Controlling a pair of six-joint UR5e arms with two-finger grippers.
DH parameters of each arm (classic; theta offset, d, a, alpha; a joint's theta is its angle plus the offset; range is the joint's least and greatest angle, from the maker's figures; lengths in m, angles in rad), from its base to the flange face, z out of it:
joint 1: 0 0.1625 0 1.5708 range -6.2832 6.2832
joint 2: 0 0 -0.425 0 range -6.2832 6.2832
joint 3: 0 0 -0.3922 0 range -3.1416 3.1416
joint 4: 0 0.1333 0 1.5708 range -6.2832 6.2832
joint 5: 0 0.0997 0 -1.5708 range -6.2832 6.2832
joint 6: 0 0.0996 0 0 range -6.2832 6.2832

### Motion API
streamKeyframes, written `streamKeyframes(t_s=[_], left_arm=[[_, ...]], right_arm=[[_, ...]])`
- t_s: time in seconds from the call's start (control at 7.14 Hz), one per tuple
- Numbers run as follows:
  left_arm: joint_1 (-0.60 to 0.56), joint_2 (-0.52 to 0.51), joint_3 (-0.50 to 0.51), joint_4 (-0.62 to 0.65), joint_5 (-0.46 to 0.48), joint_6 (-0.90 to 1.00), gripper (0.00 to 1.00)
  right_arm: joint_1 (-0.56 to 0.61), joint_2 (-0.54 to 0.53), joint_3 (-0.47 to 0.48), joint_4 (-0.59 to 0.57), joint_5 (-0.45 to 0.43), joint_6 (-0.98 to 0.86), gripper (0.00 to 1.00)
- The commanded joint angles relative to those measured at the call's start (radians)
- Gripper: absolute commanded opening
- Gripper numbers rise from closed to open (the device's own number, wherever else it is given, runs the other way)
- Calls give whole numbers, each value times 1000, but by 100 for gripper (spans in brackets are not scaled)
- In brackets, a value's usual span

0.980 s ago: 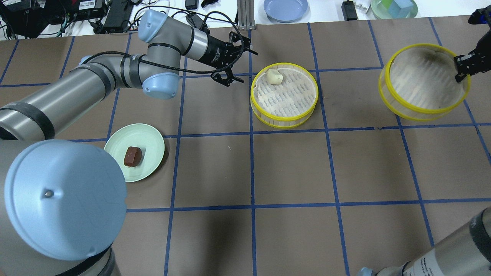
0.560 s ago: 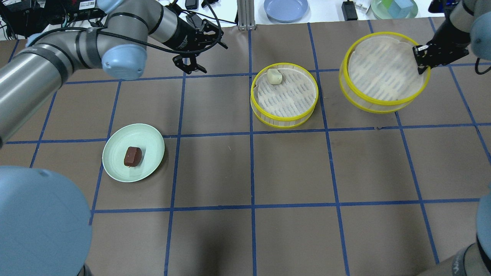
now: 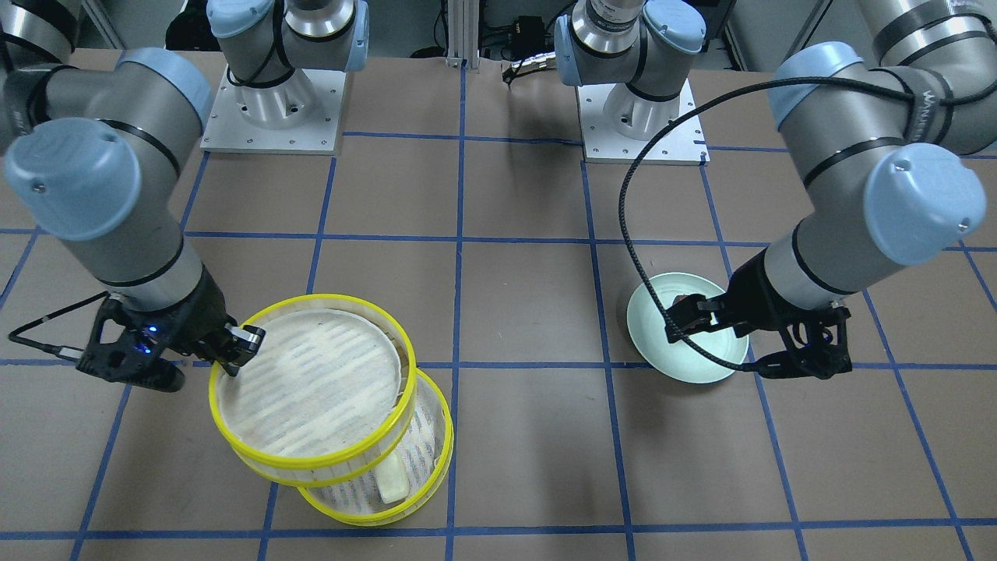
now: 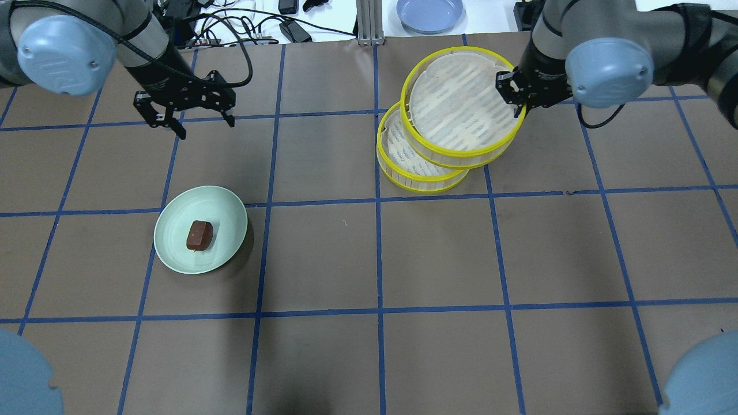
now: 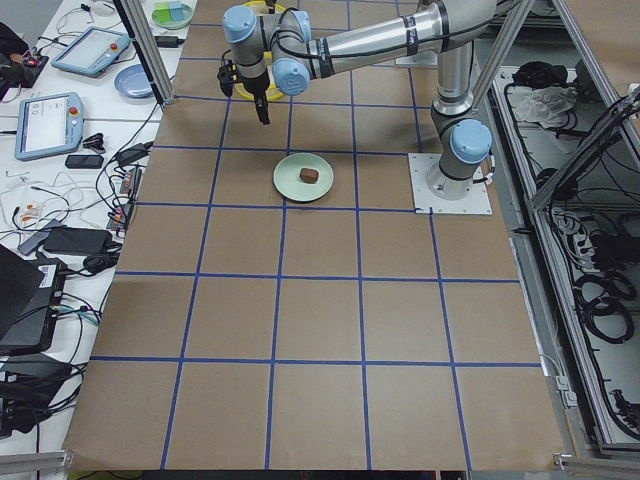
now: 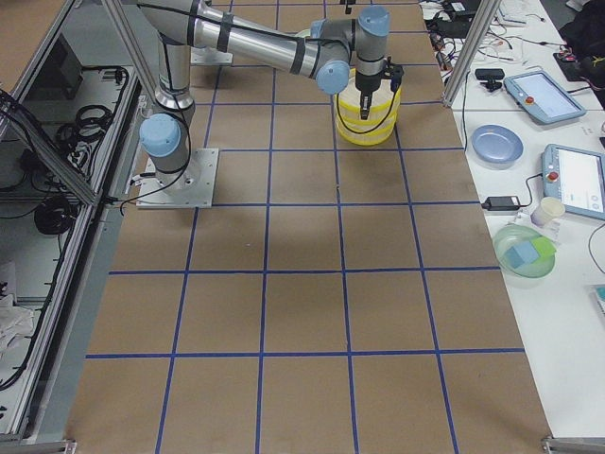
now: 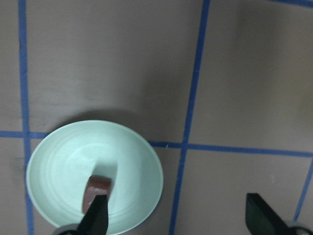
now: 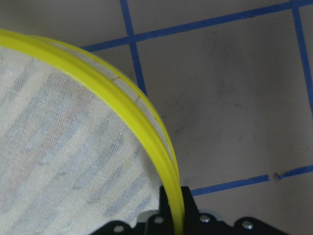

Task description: Stack buns with steamer

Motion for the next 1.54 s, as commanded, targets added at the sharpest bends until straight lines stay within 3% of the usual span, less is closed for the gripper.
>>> streamKeyframes(t_s=[0.0,0.28,0.42,0.98,1.12,1.26,1.4], left_arm=[[74,17,-64,-92,50,214,100],[79,-4,-271,116,47,302,100],[85,-24,-322,168,53,320,100],[85,-96,-344,171,125,371,100],[85,-107,-344,175,116,369,85],[85,-122,-344,191,125,369,51],[85,-130,-338,193,124,359,6]], right_arm=[[36,63,-4,-7,5,91,0],[52,92,-8,-27,5,137,0],[55,118,-9,-73,7,149,0],[58,143,-13,-108,5,139,0],[56,143,-13,-108,3,136,0],[56,145,-13,-108,2,136,0],[53,145,-13,-108,-1,137,0]])
